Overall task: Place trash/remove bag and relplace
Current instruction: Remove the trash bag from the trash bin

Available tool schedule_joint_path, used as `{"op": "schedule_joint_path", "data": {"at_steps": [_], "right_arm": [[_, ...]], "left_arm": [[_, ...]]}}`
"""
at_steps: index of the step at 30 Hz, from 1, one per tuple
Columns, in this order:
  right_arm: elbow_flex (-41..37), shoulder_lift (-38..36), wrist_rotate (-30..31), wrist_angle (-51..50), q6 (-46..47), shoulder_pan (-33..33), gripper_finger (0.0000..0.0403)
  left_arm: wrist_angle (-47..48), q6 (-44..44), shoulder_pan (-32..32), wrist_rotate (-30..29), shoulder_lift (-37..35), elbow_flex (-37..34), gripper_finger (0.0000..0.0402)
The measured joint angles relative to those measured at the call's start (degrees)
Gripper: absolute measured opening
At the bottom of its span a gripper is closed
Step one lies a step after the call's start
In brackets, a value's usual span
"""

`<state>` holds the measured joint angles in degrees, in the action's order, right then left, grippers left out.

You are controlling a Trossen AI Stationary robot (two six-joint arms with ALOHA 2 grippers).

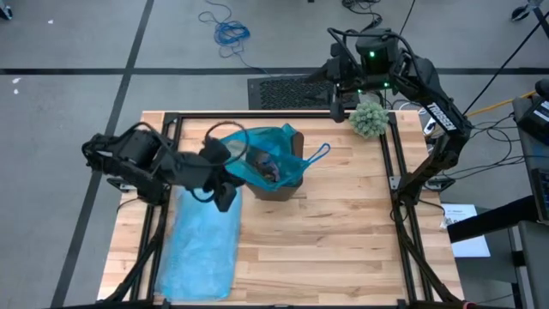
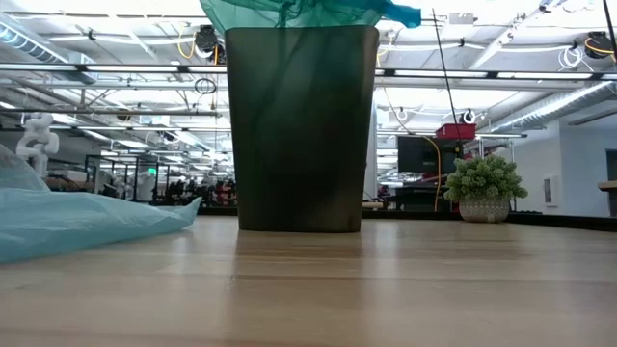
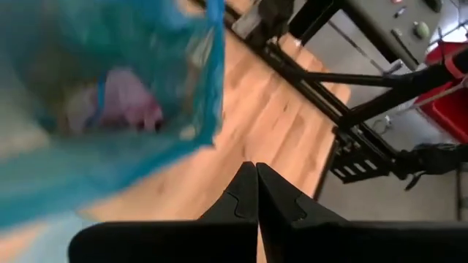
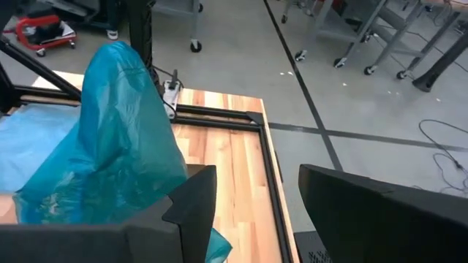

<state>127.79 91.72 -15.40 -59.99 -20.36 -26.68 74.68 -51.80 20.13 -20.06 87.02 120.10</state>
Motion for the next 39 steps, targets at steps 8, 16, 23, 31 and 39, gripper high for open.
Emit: {"op": "schedule_joint_path", "data": {"at_steps": [8,16,23,31,39], "right_arm": [[-0.04,0.00,0.00,-0.09,2.64,0.62,0.0187],[-0.07,0.00,0.02,-0.19,4.27,6.26,0.0187],[-0.09,1.19,0.50,1.95,0.85,13.08,0.0187],[-0.09,4.73,7.20,2.85,5.20,16.36,0.0187],[-0.09,6.31,7.98,6.28,8.02,17.86,0.0187]], "left_arm": [[-1.41,17.62,-5.49,1.74,-0.05,0.03,0.0000],[-1.77,14.74,-13.29,3.25,-3.94,6.44,0.0000],[-1.44,17.72,-20.42,4.31,-5.58,12.30,0.0000],[16.21,10.78,-21.72,13.31,-5.78,13.95,0.0000],[15.37,-4.75,-17.10,16.13,-5.38,10.12,0.0000]]}}
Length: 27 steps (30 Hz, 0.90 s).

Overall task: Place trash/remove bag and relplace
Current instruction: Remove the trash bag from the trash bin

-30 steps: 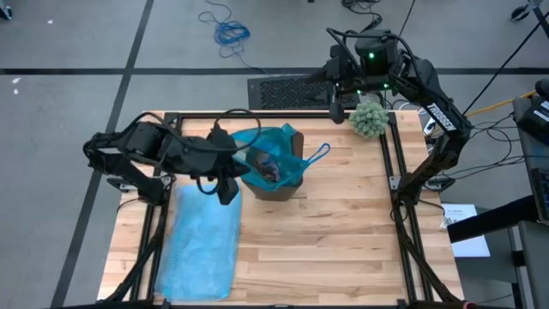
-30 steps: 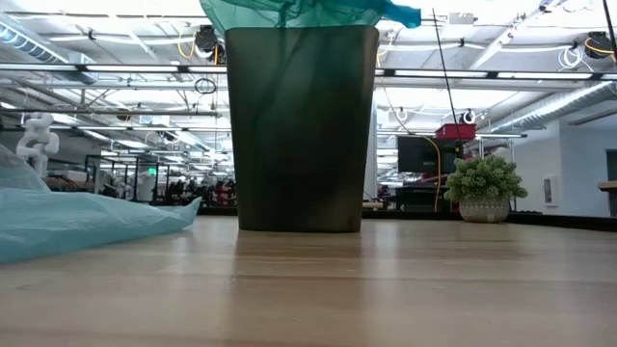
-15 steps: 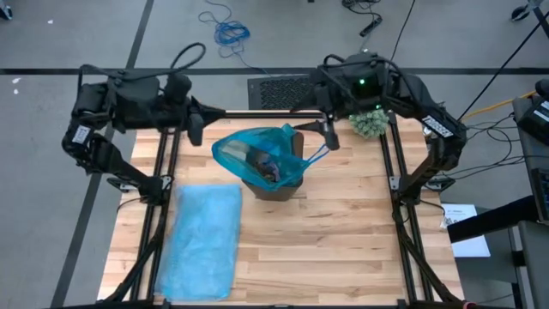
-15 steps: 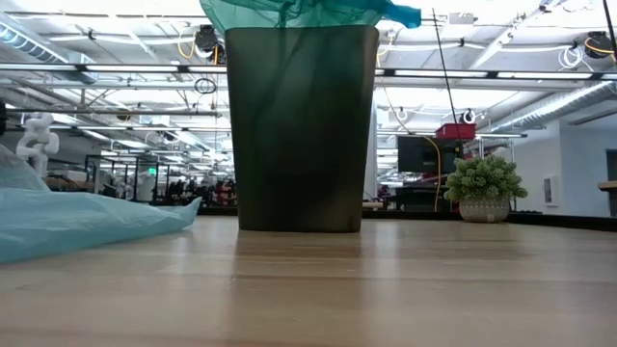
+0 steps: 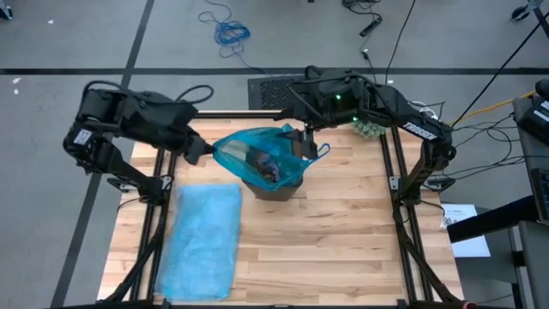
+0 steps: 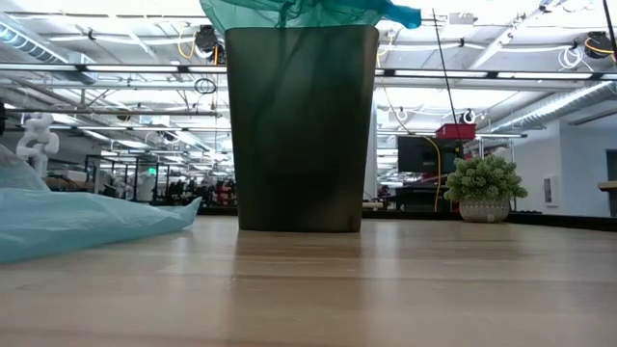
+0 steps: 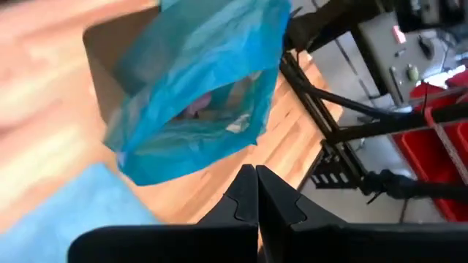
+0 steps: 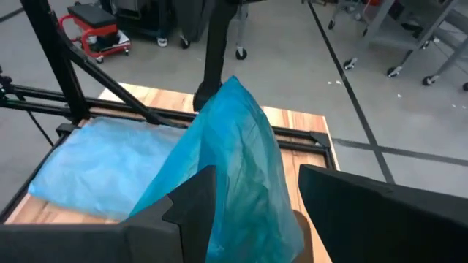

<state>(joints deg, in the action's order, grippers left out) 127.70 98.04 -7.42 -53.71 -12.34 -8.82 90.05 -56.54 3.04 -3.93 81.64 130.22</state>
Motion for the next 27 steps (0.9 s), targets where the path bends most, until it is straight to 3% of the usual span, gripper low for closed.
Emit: {"op": "schedule_joint_path", "data": {"at_steps": [6,9,15,20,27], "right_arm": [[0.00,-0.21,0.53,-1.84,-1.39,-0.36,0.0187],[0.00,-0.86,1.72,-3.13,-3.44,-1.47,0.0187],[0.11,0.75,-1.42,-5.17,-0.23,-1.86,0.0187],[-0.04,3.33,3.63,-5.29,-4.86,2.36,0.0194],[0.00,4.31,16.65,1.69,-2.32,8.47,0.0210]], "left_arm": [[-0.03,-10.93,7.17,-0.90,0.05,-7.19,0.0000],[-0.01,-16.59,11.09,-4.85,0.14,-10.70,0.0000],[-0.09,-22.04,14.39,-15.45,0.14,-12.55,0.0000],[-0.09,-16.90,12.15,-28.16,-0.13,-7.23,0.0000],[-2.27,-0.56,8.87,-33.99,-1.65,4.53,0.0000]]}}
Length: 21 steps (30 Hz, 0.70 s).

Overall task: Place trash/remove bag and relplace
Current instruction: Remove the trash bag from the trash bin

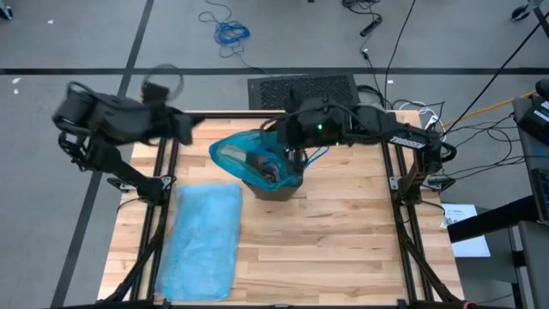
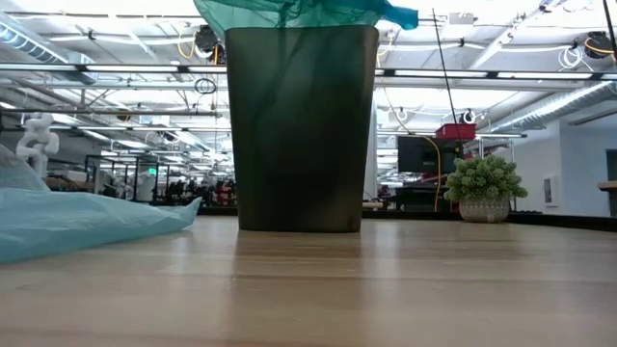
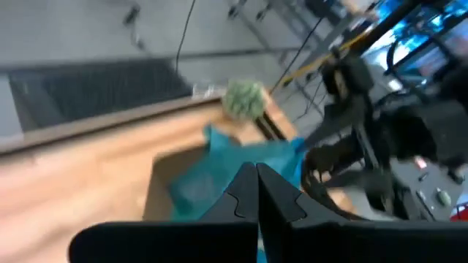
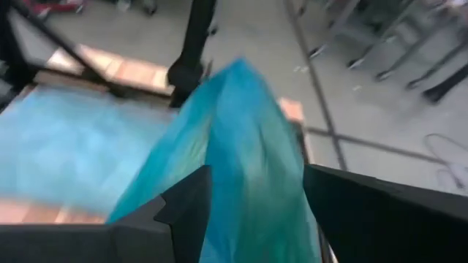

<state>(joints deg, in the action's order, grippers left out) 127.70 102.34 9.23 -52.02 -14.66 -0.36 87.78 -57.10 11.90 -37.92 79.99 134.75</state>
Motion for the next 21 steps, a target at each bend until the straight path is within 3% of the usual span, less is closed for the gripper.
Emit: {"op": "schedule_joint_path", "data": {"at_steps": [3,10,13,17,21], "right_arm": [[0.17,1.17,3.19,5.66,2.35,1.35,0.0218],[-0.04,8.22,5.84,10.23,8.65,0.36,0.0213],[-0.04,9.68,8.13,9.22,10.81,-0.33,0.0167],[-0.04,9.22,15.19,7.42,7.83,-0.30,0.0036],[0.00,5.74,21.54,7.54,3.68,-0.34,0.0009]], "left_arm": [[-3.43,6.38,-1.16,-0.17,-2.12,-0.68,0.0000],[-3.27,9.85,-1.70,2.44,-4.52,-0.54,0.0000],[-3.29,11.01,-1.68,4.52,-4.79,-0.54,0.0000],[-3.25,11.37,-1.68,6.51,-4.79,-0.54,0.0000],[-3.34,11.37,-1.68,7.19,-4.22,-0.58,0.0000]]}}
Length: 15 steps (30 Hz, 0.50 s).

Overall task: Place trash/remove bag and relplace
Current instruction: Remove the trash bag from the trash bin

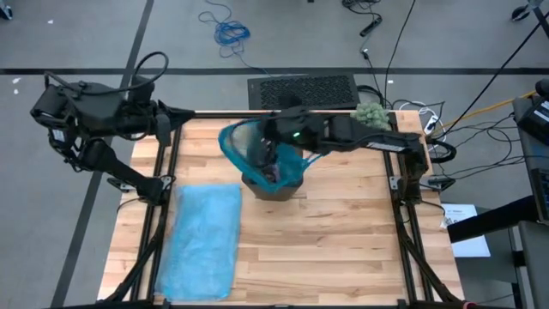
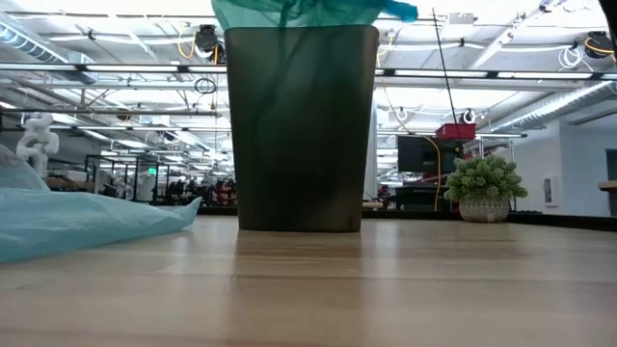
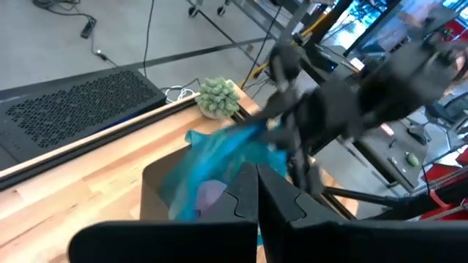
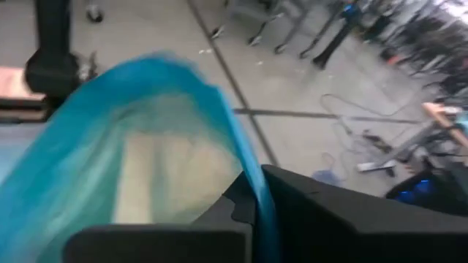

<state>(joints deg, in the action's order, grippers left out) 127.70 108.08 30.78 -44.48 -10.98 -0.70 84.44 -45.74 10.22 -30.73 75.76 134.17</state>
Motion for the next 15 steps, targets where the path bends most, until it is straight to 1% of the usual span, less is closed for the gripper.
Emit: {"op": "schedule_joint_path", "data": {"at_steps": [2,8,12,15], "right_arm": [[0.02,-1.99,1.08,-0.47,-0.33,-0.48,0.0002],[0.04,-7.38,1.13,-1.55,0.24,-2.22,0.0000],[0.13,-8.45,1.17,-3.93,0.73,-3.12,0.0000],[0.04,-8.14,0.86,-6.05,2.14,-3.48,0.0000]], "left_arm": [[-0.01,0.00,0.00,0.08,0.18,0.00,0.0000],[0.05,0.16,-0.02,0.23,3.54,0.02,0.0000],[0.07,2.62,-0.02,3.79,7.14,0.04,0.0005],[0.03,2.68,0.00,6.47,10.23,0.04,0.0029]]}}
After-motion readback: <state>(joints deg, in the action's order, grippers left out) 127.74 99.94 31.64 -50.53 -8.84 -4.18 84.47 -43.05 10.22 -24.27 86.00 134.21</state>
